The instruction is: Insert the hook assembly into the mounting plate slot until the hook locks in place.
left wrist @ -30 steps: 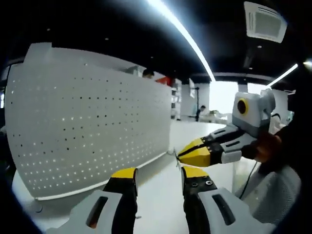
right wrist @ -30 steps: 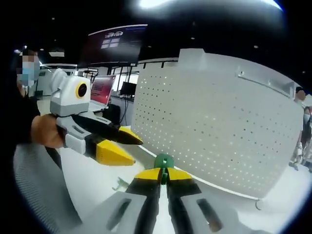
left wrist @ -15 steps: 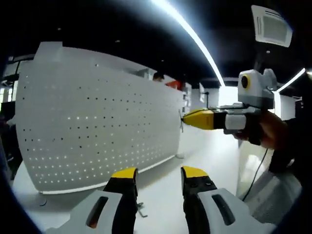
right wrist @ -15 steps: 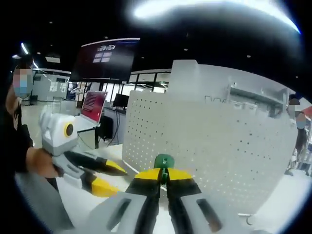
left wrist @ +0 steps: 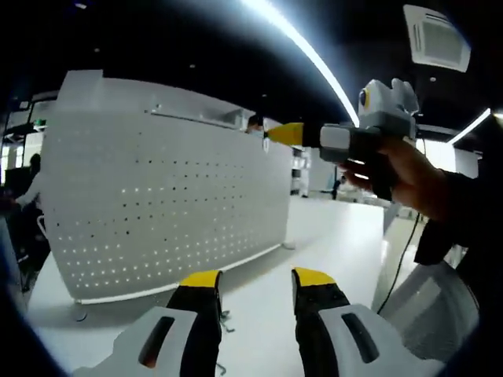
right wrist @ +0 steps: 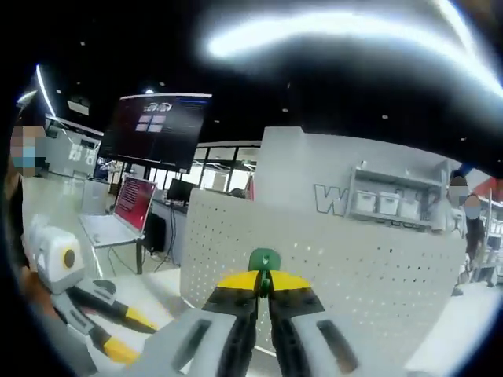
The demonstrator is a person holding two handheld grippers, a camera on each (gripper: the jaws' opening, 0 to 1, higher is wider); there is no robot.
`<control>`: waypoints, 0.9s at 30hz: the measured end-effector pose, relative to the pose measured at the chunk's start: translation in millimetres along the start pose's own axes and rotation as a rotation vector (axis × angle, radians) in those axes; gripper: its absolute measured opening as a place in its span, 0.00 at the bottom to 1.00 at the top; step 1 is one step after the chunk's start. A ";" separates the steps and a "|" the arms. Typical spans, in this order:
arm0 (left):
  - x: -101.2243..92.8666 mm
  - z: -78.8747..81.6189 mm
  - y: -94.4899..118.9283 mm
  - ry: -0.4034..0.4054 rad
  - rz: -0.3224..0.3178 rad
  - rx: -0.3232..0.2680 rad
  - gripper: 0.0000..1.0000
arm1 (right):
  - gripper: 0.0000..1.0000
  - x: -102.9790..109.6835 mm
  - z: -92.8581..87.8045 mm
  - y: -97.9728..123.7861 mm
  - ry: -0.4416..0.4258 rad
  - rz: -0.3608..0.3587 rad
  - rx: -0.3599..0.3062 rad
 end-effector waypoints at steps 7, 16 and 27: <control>1.8 8.3 6.0 -0.015 0.002 -0.051 0.35 | 0.02 -14.0 10.2 -3.7 0.009 -0.075 -0.055; -6.3 7.5 1.2 -0.011 -0.052 -0.048 0.34 | 0.02 -43.6 25.9 -21.9 0.027 -0.153 -0.085; -7.8 17.3 3.2 -0.019 -0.063 -0.096 0.35 | 0.02 -71.6 21.6 -59.7 0.060 -0.196 -0.065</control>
Point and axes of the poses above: the point that each gripper's makers call its tool centre point, and the gripper's own axes: y roughly backward along the fingers, x roughly to its left, z roughly out of its top, the point moved 7 cm from there along y, roughly backward along the fingers, and after that the axes turned 2 degrees about -y, right-handed, at the moved point
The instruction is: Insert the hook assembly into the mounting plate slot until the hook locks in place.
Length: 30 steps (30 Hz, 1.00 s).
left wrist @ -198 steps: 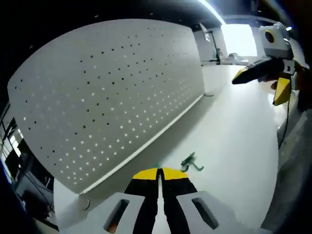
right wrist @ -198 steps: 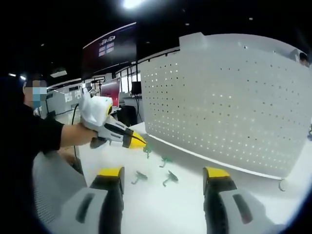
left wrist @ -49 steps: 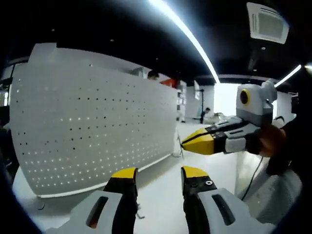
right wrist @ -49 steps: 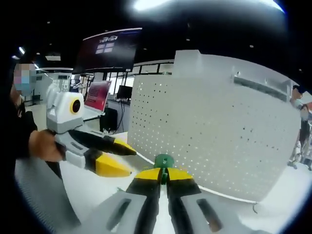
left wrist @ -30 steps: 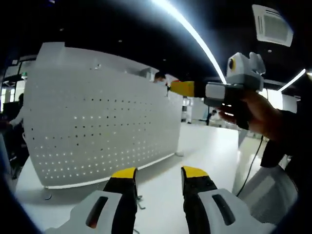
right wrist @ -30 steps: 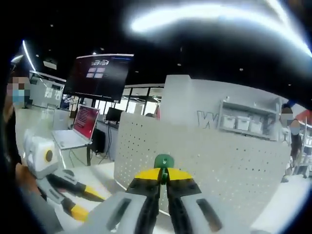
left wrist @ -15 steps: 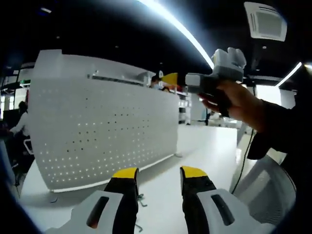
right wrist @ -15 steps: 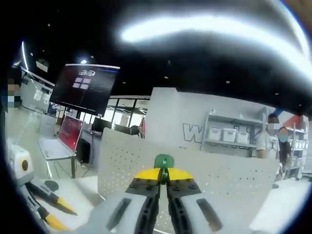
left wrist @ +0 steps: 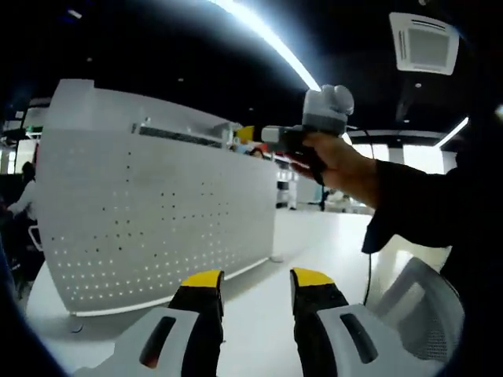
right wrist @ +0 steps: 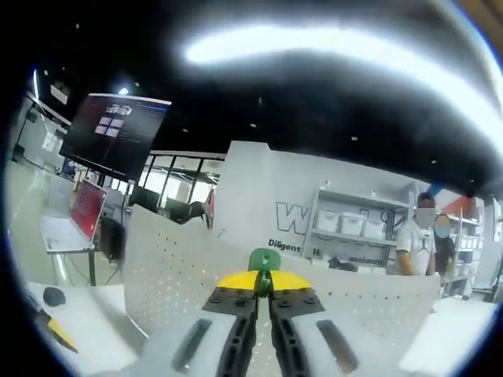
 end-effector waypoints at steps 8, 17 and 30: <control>0.6 0.1 -1.3 -0.033 0.000 0.013 0.35 | 0.02 -15.4 -25.1 -30.9 -0.014 -0.032 0.043; 2.8 -2.9 -3.1 -0.004 0.002 0.021 0.34 | 0.02 -32.1 -43.4 -47.9 -0.025 -0.073 0.070; 1.5 -8.5 -9.0 0.020 -0.024 0.046 0.34 | 0.02 -33.6 -64.2 -65.2 -0.019 -0.085 0.092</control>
Point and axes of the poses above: the point that each gripper's makers call its tool centre point, and the gripper's own axes: y roughly backward along the fingers, x roughly to its left, z roughly out of its top, the point moved 7 cm from there along y, roughly backward along the fingers, and after that the axes turned 2 degrees about -y, right-handed, at the moved point
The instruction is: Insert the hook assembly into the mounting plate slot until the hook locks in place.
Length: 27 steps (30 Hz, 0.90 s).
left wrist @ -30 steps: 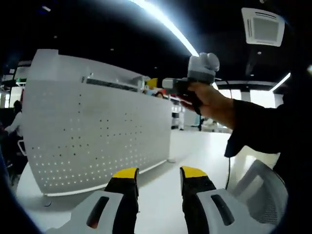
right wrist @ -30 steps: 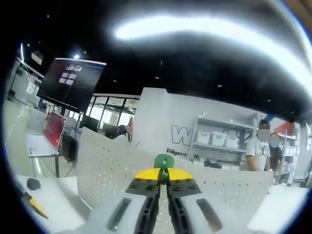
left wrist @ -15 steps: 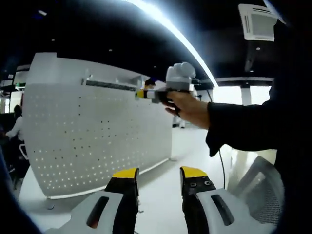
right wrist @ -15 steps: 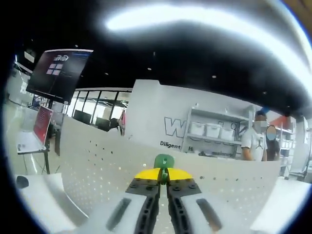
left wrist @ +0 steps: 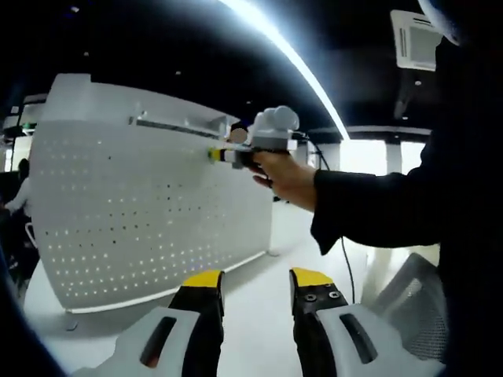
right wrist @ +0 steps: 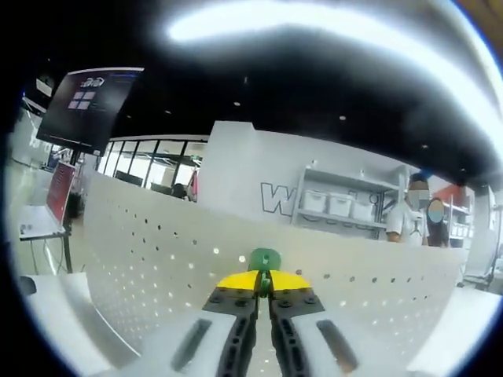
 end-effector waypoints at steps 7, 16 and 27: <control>1.7 -1.8 -1.2 0.014 -0.001 0.008 0.34 | 0.02 -1.9 -4.6 -4.7 -0.004 -0.008 -0.003; 3.7 -3.7 -1.5 0.018 0.009 0.017 0.34 | 0.02 -0.5 -10.8 -8.5 0.017 -0.006 0.002; 4.9 -4.1 -1.3 0.015 0.022 0.020 0.34 | 0.04 -0.7 -17.7 -6.6 0.049 -0.002 0.023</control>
Point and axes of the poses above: the point that each gripper's makers call its tool centre point, and the gripper's own axes: y roughly backward along the fingers, x roughly to its left, z roughly out of its top, the point moved 7 cm from there along y, roughly backward along the fingers, and after that the axes turned 2 degrees about -y, right-handed, at the moved point
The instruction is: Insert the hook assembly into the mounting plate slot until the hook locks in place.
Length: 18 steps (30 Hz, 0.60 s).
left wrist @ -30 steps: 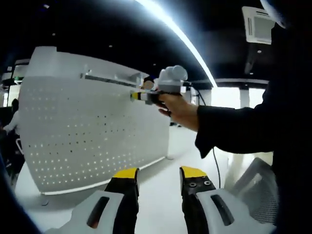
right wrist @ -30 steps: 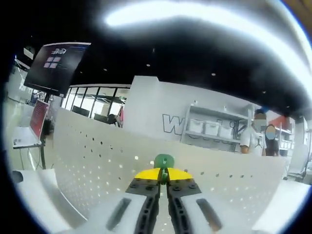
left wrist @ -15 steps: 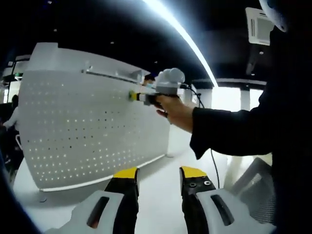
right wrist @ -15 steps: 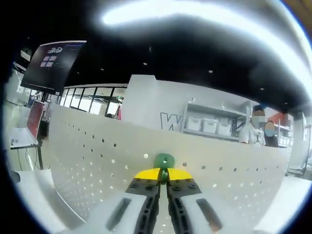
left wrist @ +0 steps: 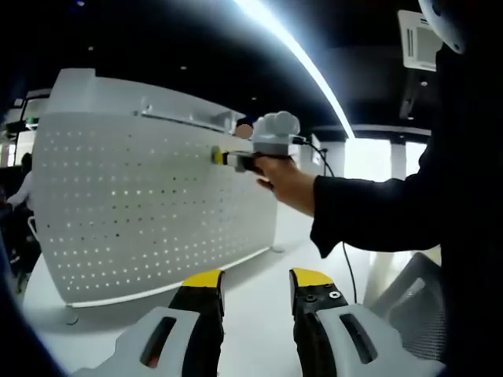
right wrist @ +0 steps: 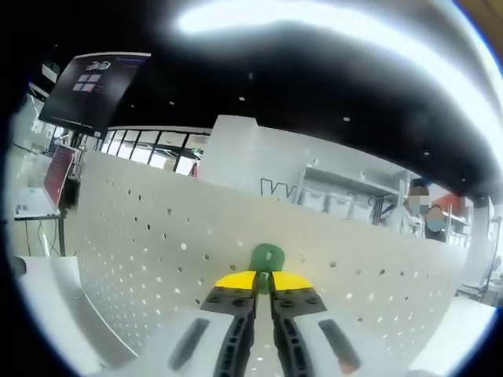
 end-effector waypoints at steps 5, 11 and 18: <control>0.6 -0.3 0.1 -0.001 0.002 0.001 0.34 | 0.07 -2.9 -5.0 3.4 -0.006 0.001 0.023; 0.5 -0.5 0.4 -0.008 0.004 0.004 0.34 | 0.09 -5.5 -10.1 17.0 -0.021 0.005 0.040; 0.8 -1.9 0.3 -0.020 0.008 0.013 0.34 | 0.10 -8.6 -9.4 35.0 -0.018 0.008 0.050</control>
Point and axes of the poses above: the point that each gripper's makers call its tool centre point, and the gripper's own axes: y roughly backward along the fingers, x roughly to its left, z roughly out of its top, the point moved 7 cm from there along y, roughly backward along the fingers, and after that the axes turned 2 degrees about -y, right-handed, at the moved point
